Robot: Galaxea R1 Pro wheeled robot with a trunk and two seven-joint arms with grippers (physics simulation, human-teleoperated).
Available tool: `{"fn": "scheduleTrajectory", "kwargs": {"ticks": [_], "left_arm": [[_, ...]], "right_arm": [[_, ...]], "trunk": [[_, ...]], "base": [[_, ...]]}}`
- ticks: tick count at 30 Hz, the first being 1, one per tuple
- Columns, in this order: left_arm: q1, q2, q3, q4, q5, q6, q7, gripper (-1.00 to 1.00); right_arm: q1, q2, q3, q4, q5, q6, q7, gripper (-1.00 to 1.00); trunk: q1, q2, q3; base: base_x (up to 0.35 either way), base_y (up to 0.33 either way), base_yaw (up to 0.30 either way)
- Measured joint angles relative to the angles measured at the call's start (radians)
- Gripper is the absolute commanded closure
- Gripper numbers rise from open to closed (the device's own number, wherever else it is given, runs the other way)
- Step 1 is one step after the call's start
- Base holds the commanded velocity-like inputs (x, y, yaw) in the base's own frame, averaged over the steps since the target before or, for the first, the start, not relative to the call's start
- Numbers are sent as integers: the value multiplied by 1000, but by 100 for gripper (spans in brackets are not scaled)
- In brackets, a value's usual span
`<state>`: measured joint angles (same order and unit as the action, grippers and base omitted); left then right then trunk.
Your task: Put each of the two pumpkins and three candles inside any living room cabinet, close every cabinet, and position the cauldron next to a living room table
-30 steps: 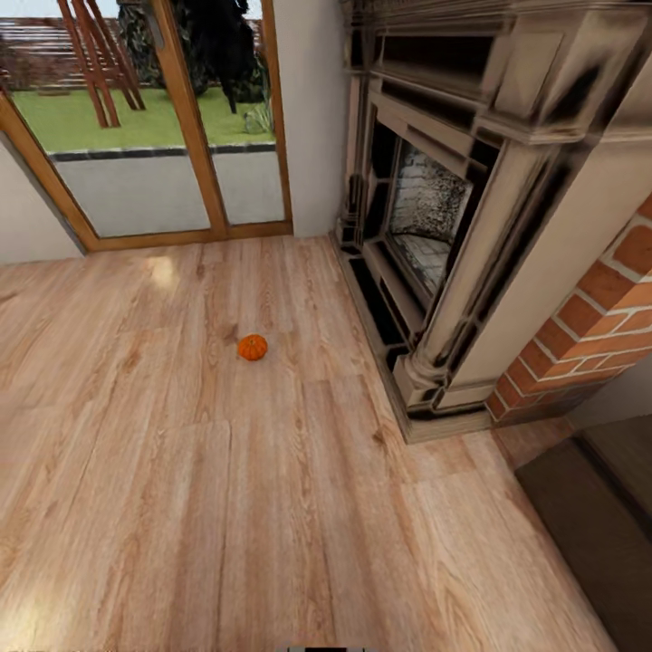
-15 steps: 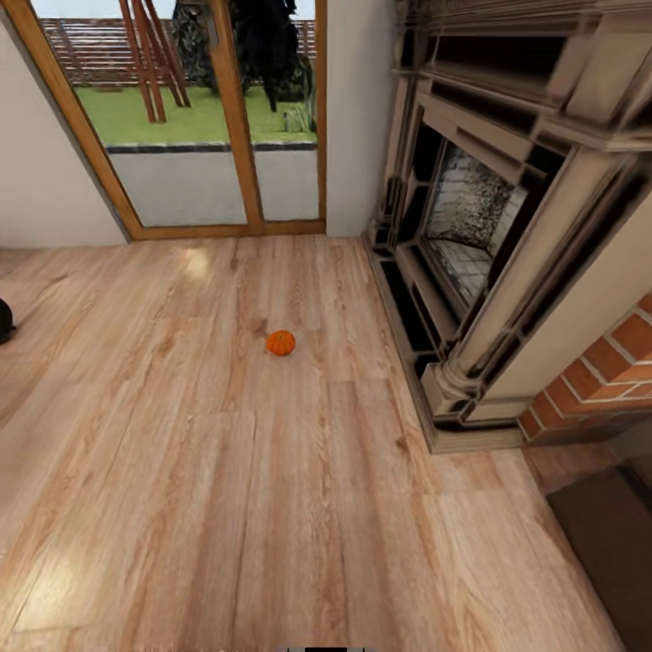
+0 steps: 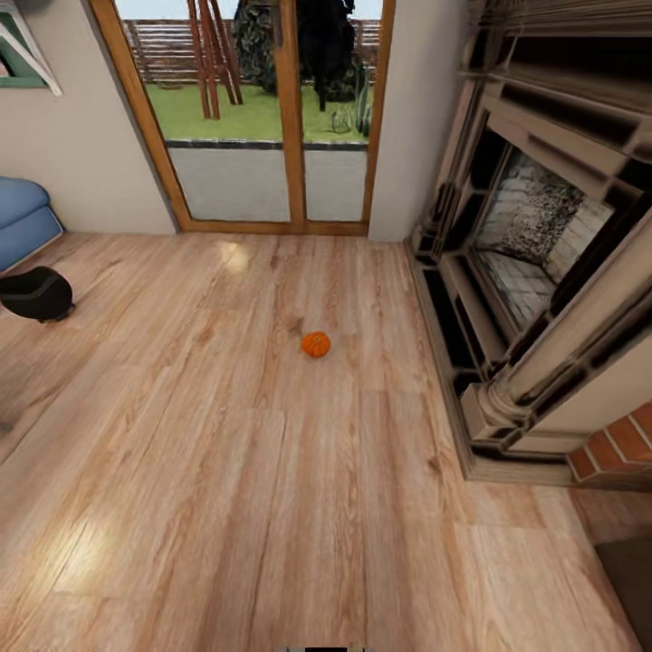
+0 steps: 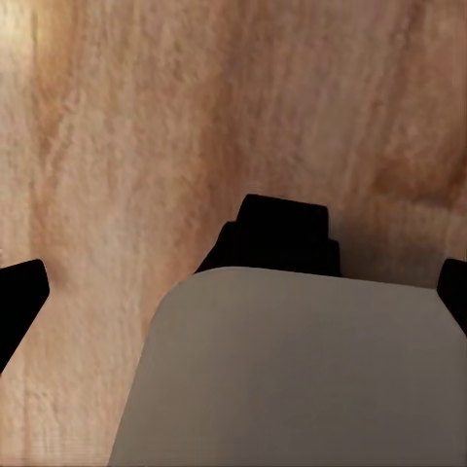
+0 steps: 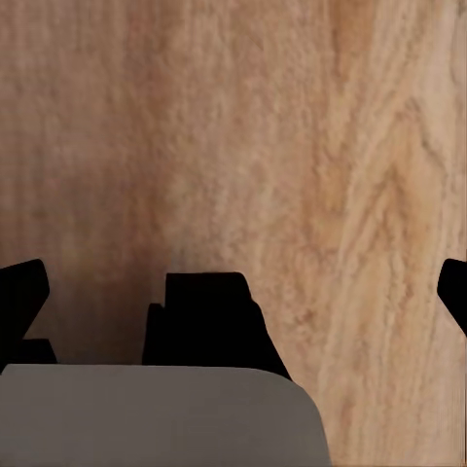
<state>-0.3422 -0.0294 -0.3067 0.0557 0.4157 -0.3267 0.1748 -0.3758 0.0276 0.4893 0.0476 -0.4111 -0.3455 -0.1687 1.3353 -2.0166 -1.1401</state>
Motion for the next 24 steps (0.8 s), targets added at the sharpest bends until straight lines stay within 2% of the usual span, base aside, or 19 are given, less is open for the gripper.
{"fn": "scheduleTrajectory", "kwargs": {"ticks": [6, 8, 11, 13, 17, 24], "left_arm": [[0, 0, 0, 1, 0, 0, -1, -100], [0, 0, 0, 1, 0, 0, -1, -100], [0, 1, 0, 0, 0, 0, -1, -100], [0, 2, 1, 0, 0, 0, -1, -100], [0, 4, 5, 0, 1, 0, -1, -100], [0, 5, 7, 0, 2, 1, -1, -100]], "right_arm": [[0, -5, 0, 2, 4, 4, 8, -100], [0, -6, 6, 3, 35, 12, 9, -100], [0, -4, 14, 2, 110, 20, 9, -100], [0, 0, 16, 2, 132, 22, 5, -100], [0, 2, 17, 2, 145, 24, 4, -100], [0, 3, 17, 3, 147, 25, 2, -100]], "trunk": [[0, 0, 0], [0, 0, 0], [0, 0, 0], [0, 0, 0], [0, 0, 0], [0, 0, -3]], "base": [[328, 0, 39], [337, 0, 3], [337, 0, 1], [338, 0, 0], [338, 0, 63], [338, 0, 249]]}}
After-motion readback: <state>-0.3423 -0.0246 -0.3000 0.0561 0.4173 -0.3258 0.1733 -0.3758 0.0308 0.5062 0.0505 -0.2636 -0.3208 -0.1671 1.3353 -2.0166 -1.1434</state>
